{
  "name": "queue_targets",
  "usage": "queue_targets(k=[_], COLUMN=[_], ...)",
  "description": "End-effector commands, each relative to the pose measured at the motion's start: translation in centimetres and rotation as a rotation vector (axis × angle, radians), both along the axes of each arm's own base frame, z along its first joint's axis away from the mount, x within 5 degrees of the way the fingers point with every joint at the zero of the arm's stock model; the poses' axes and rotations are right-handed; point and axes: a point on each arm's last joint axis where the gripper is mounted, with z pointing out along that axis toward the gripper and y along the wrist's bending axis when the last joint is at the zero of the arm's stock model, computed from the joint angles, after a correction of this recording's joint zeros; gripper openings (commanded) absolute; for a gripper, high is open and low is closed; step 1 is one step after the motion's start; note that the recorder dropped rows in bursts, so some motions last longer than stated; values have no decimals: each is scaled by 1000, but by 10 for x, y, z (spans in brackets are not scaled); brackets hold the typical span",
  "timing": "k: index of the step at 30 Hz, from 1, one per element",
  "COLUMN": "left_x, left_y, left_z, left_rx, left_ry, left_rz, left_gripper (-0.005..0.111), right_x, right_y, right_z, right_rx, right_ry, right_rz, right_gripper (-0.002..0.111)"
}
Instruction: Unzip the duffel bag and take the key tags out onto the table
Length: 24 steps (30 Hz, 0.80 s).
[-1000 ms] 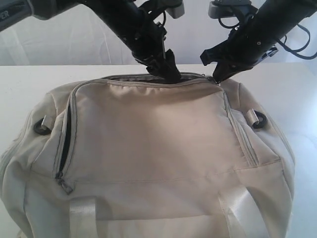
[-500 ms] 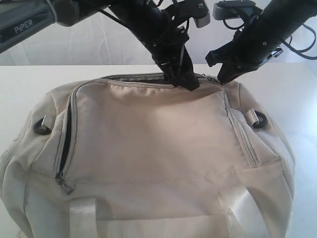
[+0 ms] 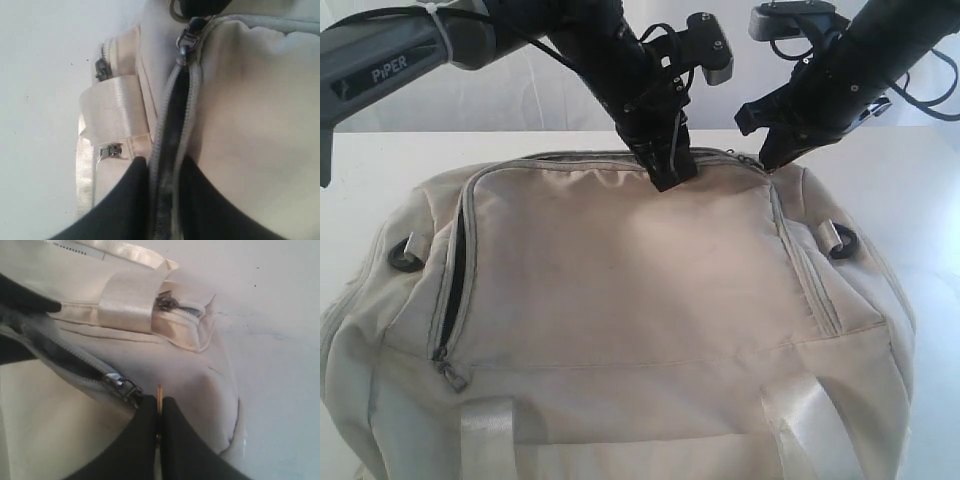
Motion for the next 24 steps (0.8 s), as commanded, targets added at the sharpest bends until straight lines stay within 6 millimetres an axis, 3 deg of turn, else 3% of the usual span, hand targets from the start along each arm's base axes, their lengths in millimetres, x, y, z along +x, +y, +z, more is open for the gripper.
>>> queue_targets(k=[1,9,24], left_x=[-2,-1,4], left_y=[2,17,40], left_z=[7,21,20], left_rx=[-3,17,37], left_ry=[1,-12,48], left_rz=[22,133,184], left_gripper=[1,0,0], right_x=[-5,-21,-42], right_y=[-3,-8,-20], right_z=[8,31,23], right_rx=[-13,-57,-130], right_ry=[-17,-72,-26], right_rz=[16,-4,-41], right_gripper=[0,0,0])
